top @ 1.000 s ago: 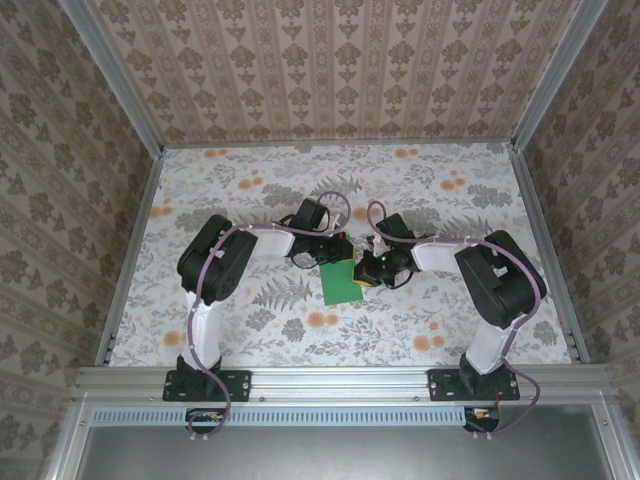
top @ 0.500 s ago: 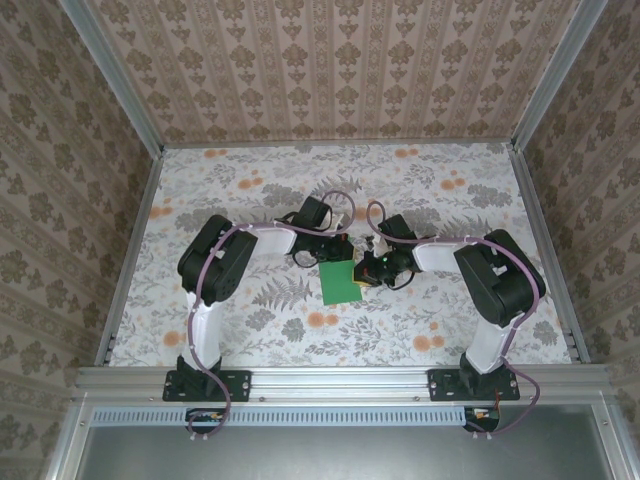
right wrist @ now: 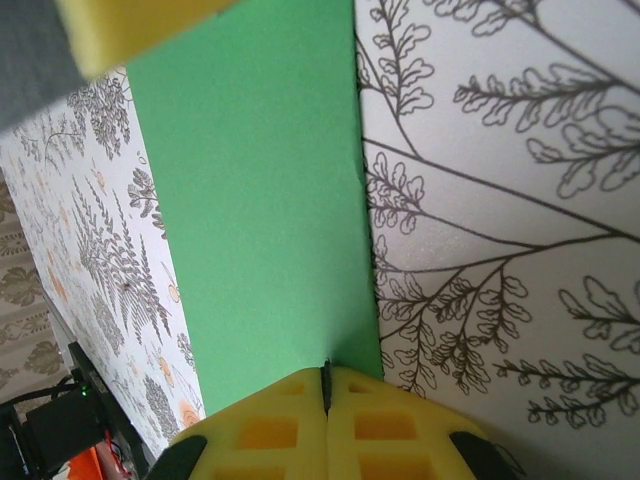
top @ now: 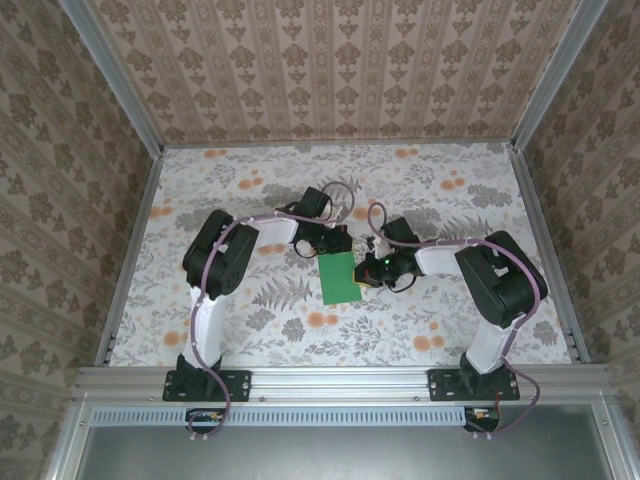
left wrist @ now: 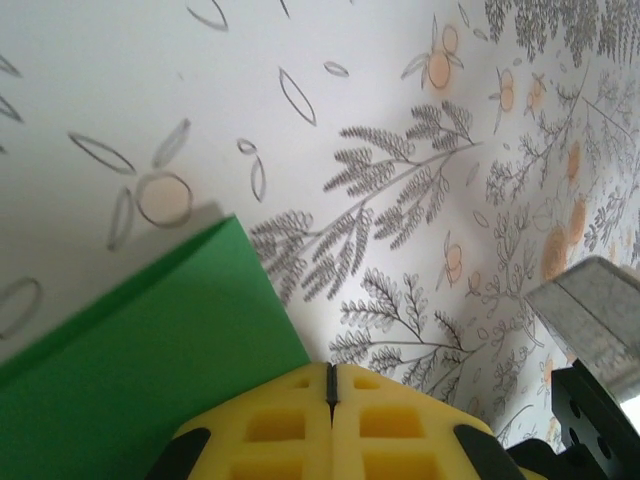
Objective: Fold a paper plane with a square sheet of paper (pick it up from the middle)
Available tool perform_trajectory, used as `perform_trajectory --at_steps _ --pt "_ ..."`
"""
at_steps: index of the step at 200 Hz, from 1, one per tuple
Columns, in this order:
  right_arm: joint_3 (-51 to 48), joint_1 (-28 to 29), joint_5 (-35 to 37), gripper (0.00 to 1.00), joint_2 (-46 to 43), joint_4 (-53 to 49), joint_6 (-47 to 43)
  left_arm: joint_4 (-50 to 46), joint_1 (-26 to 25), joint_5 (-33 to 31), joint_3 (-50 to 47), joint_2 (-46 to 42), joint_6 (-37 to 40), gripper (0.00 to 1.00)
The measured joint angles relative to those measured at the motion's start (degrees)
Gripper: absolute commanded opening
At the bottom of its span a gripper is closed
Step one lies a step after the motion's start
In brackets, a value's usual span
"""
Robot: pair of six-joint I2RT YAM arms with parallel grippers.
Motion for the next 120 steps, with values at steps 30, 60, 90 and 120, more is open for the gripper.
perform_trajectory --at_steps 30,60,90,120 --pt "-0.9 0.0 0.0 0.0 -0.3 1.5 -0.2 -1.7 1.0 0.1 2.8 1.4 1.4 0.0" --pt "-1.3 -0.1 -0.4 0.0 -0.4 1.7 -0.6 -2.5 2.3 -0.3 4.5 2.2 2.9 0.0" --pt "-1.7 0.0 -1.5 0.0 -0.5 1.2 -0.8 -3.4 3.4 -2.0 6.1 2.3 4.8 0.0" --pt "-1.7 0.0 -1.7 0.0 -0.6 1.1 -0.8 -3.8 4.5 -2.8 8.2 2.3 5.6 0.0"
